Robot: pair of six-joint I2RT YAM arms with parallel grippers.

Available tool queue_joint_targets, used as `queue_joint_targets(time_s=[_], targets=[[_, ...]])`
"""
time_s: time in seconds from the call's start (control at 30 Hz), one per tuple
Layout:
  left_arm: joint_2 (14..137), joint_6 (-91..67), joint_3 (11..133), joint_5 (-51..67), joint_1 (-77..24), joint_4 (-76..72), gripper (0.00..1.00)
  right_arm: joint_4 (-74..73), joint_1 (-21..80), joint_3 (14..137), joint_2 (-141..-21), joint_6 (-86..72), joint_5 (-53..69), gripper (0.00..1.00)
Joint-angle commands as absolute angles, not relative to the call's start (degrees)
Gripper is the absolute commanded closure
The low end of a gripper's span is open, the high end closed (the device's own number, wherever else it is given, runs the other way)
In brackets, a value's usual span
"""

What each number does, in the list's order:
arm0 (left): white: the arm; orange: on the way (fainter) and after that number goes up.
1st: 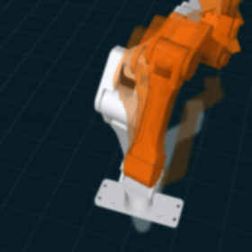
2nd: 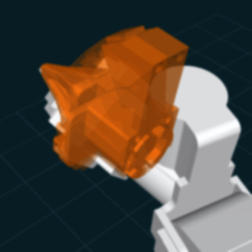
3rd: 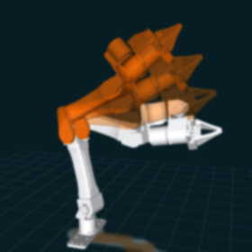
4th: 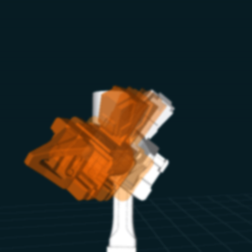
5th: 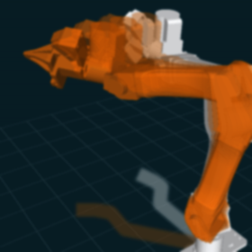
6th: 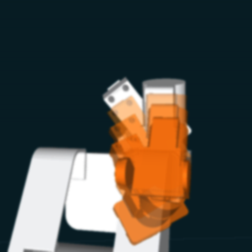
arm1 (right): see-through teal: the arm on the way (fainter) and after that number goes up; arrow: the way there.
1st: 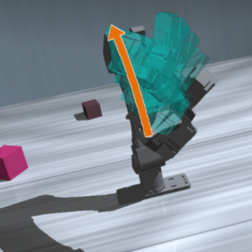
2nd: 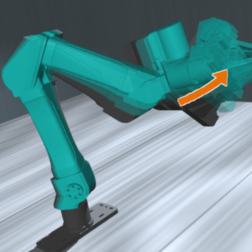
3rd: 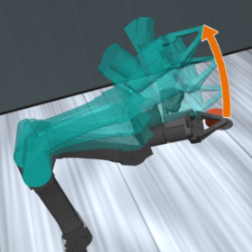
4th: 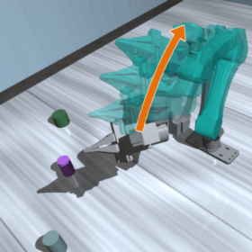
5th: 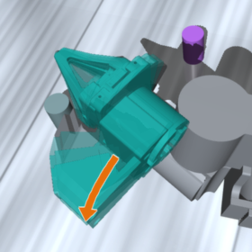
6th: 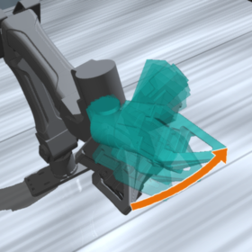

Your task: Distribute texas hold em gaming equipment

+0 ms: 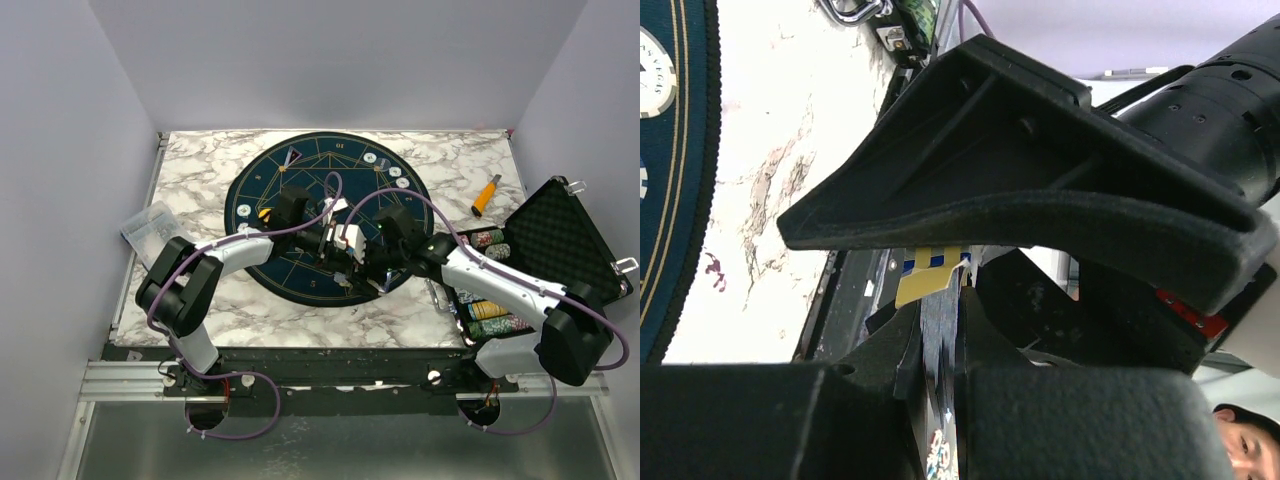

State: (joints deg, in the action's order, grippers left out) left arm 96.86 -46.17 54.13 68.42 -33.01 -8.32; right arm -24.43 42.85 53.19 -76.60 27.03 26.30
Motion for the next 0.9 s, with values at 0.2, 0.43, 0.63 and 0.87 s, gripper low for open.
queue_joint_targets(time_s=[0.2,0.43,0.63,0.87], targets=[[96.5,-46.8,55.0,69.0,-33.5,-10.7,1.0,-21.2,43.6,53.1,-75.8,27.6,21.9,0.73],[94.8,-44.4,53.6,66.7,-32.1,-10.8,0.55,-21.7,43.6,52.6,-74.2,26.9,23.5,0.99],[91.2,-42.1,51.7,64.8,-30.3,-10.8,0.47,-22.0,43.5,52.3,-73.2,25.6,26.5,0.99],[87.6,-35.2,50.8,60.9,-27.4,-4.6,0.46,-22.4,43.0,51.7,-72.9,23.9,29.3,0.99]])
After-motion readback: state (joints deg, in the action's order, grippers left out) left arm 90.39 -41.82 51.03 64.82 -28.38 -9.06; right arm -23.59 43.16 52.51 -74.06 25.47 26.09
